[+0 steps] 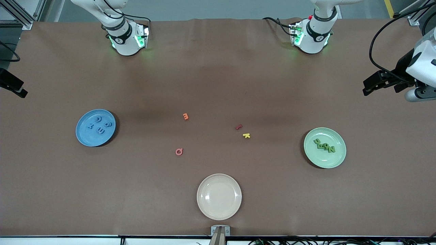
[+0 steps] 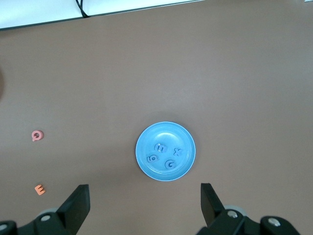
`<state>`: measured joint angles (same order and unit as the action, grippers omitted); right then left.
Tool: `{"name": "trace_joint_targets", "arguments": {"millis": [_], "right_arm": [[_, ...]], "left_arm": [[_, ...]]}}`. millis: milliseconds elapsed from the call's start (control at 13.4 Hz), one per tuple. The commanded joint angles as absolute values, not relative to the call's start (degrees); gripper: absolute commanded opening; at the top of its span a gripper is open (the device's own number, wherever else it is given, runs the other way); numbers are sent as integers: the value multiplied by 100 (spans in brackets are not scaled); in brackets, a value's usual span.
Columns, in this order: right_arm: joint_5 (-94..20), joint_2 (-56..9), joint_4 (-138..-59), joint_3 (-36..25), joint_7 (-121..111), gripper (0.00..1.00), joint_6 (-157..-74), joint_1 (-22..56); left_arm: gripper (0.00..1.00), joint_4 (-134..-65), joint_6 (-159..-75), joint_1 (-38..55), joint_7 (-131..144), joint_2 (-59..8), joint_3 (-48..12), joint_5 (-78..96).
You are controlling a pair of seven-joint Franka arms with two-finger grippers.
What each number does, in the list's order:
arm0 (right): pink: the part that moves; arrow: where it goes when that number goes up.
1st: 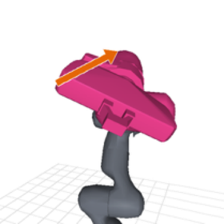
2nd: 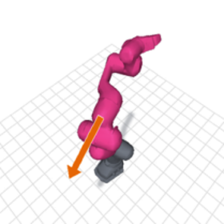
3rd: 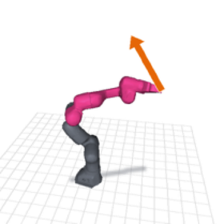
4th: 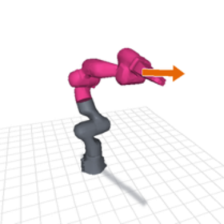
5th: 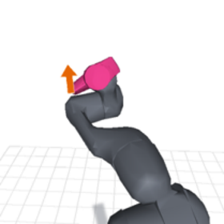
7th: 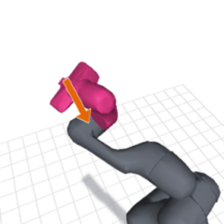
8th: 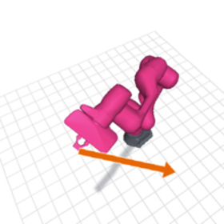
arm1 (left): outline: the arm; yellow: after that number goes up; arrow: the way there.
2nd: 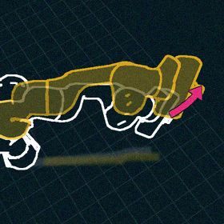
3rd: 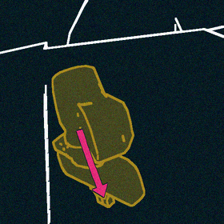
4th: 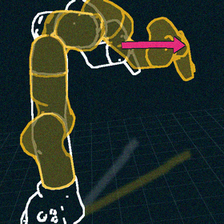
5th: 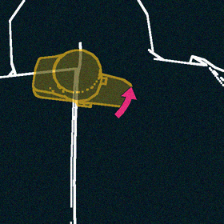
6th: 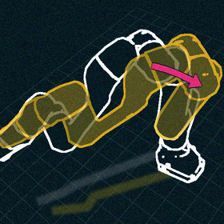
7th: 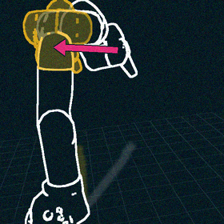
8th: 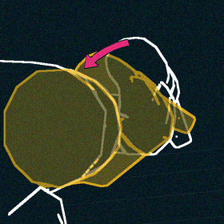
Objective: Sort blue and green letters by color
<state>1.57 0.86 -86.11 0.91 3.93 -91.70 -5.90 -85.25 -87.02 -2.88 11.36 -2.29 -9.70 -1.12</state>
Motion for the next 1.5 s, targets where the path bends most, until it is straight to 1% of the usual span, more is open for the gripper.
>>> {"name": "trace_joint_targets", "arguments": {"millis": [0, 300, 1423], "right_arm": [[88, -9, -8402, 158, 448, 100, -8965, -668], [88, -9, -8402, 167, 448, 100, -8859, -659], [88, -9, -8411, 167, 448, 100, -8868, -589]], "left_arm": [[100, -8534, -8745, -316, 1020, -193, -984, -44], [100, -8525, -8745, -325, 1011, -193, -984, -44], [100, -8411, -8736, -308, 835, -202, -976, -97]]}}
